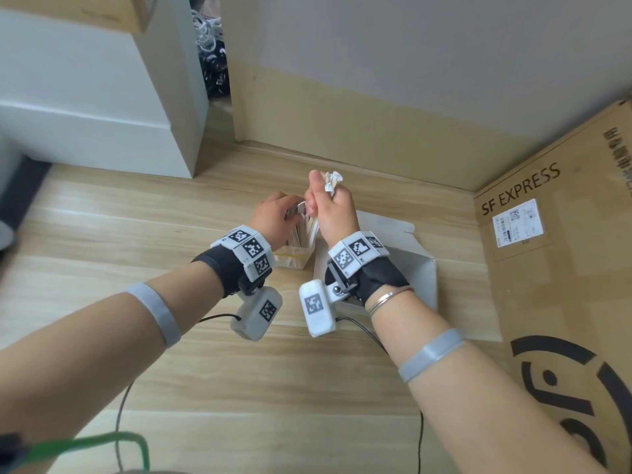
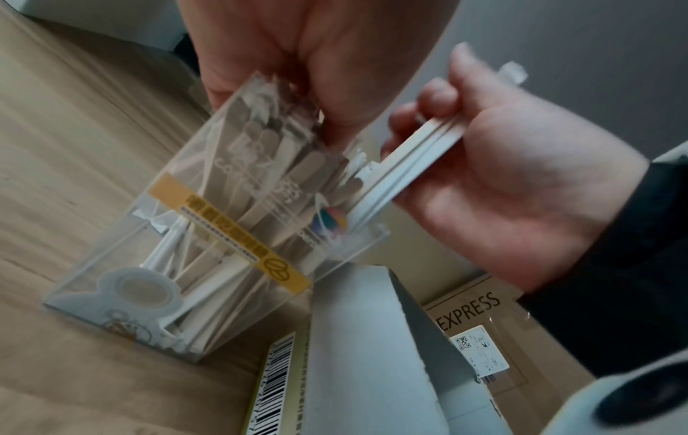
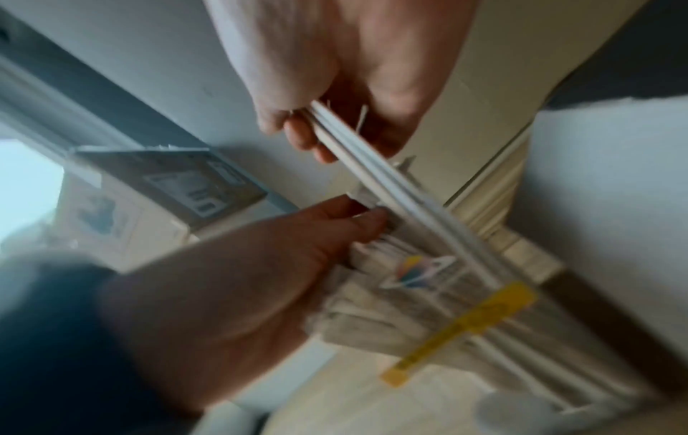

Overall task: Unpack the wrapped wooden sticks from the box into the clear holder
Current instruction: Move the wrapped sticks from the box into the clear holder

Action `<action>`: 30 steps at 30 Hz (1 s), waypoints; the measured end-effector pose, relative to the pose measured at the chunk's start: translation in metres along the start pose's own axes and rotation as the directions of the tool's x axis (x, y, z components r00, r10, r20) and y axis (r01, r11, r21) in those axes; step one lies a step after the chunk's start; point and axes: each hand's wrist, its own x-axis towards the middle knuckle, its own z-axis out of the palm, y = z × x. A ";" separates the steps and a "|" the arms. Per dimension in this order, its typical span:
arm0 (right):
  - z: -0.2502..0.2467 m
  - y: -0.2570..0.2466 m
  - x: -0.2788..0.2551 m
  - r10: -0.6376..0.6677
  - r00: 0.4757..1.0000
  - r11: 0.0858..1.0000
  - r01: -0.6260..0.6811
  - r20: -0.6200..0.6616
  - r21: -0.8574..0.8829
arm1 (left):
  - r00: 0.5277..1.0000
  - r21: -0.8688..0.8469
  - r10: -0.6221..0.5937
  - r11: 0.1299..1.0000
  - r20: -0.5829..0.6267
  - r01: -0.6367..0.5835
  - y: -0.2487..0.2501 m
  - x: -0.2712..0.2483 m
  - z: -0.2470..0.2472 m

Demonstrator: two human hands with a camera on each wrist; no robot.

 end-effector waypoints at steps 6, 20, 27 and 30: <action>-0.009 0.020 0.000 0.155 0.983 0.753 -0.052 0.101 -0.656 | 1.000 -0.007 -0.003 1.000 0.024 0.003 0.000 0.001 0.002; -0.016 0.030 -0.004 0.207 0.908 0.488 0.228 0.365 -0.843 | 0.992 -0.162 -0.126 0.979 0.011 0.126 0.004 -0.007 0.000; -0.027 0.007 0.001 0.176 0.891 0.912 0.012 0.418 -0.411 | 0.984 -0.146 -0.158 0.975 0.086 0.169 0.011 -0.016 -0.008; -0.029 0.003 0.001 0.218 0.862 0.878 0.032 0.458 -0.478 | 0.984 -0.125 -0.140 0.980 0.114 0.154 0.010 -0.018 -0.008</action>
